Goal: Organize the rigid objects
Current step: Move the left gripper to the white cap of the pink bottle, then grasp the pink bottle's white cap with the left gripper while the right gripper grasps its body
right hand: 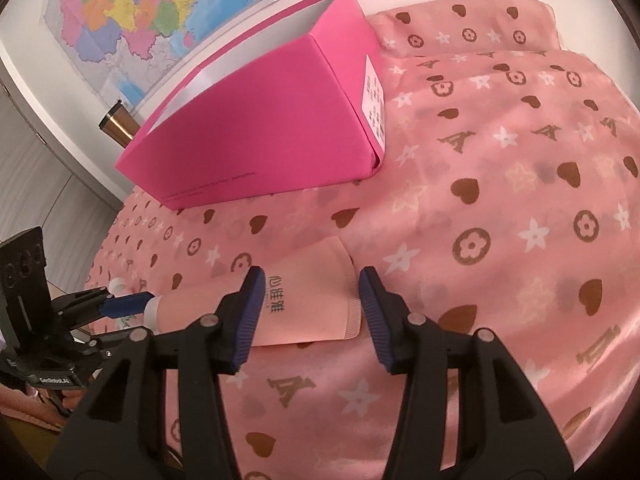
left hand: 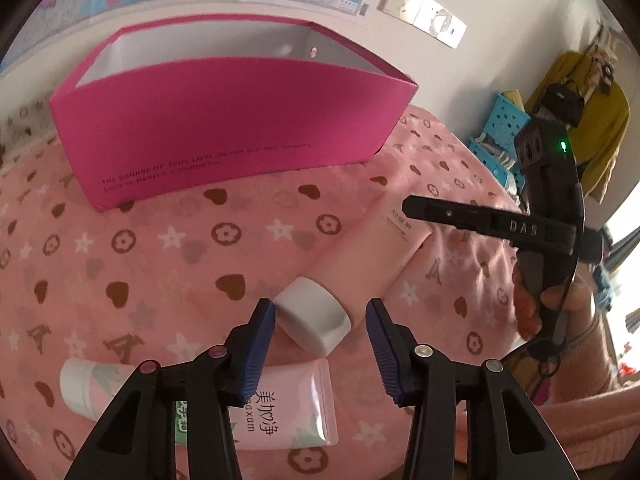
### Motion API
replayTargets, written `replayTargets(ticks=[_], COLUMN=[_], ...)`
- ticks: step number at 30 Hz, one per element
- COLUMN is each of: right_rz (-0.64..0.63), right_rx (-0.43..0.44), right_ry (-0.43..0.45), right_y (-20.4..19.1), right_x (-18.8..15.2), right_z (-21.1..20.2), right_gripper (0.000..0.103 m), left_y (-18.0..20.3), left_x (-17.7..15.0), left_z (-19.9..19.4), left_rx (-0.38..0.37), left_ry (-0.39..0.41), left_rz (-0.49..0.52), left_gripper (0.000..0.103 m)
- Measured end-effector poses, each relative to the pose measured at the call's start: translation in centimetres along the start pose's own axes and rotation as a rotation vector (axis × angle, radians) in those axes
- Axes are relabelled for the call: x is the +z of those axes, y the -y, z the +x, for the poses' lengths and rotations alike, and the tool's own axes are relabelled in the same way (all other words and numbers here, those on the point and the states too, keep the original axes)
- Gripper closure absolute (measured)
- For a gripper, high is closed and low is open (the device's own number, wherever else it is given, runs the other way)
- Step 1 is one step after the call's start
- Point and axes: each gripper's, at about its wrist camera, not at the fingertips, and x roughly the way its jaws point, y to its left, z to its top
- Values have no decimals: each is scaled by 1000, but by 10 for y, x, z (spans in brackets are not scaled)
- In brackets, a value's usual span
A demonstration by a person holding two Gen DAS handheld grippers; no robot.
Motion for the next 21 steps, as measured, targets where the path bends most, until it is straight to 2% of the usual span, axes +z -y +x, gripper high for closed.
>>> replayTargets(ticks=[12,15,21], right_rz=[-14,3,7], right_rx=[4,15,9], right_ry=[-26,-21,-19], right_y=[-3,0,4], right_x=[-7,-8,-6], right_z=[-6,-7,-4], right_gripper=[50,50,50], left_y=[-10,-19,-11], left_x=[14,16,9], left_z=[5,3,1], left_rx=[14,41,12], left_ry=[11,22,2], left_rz=[-41,-64,-33], left_gripper=[58,58,59])
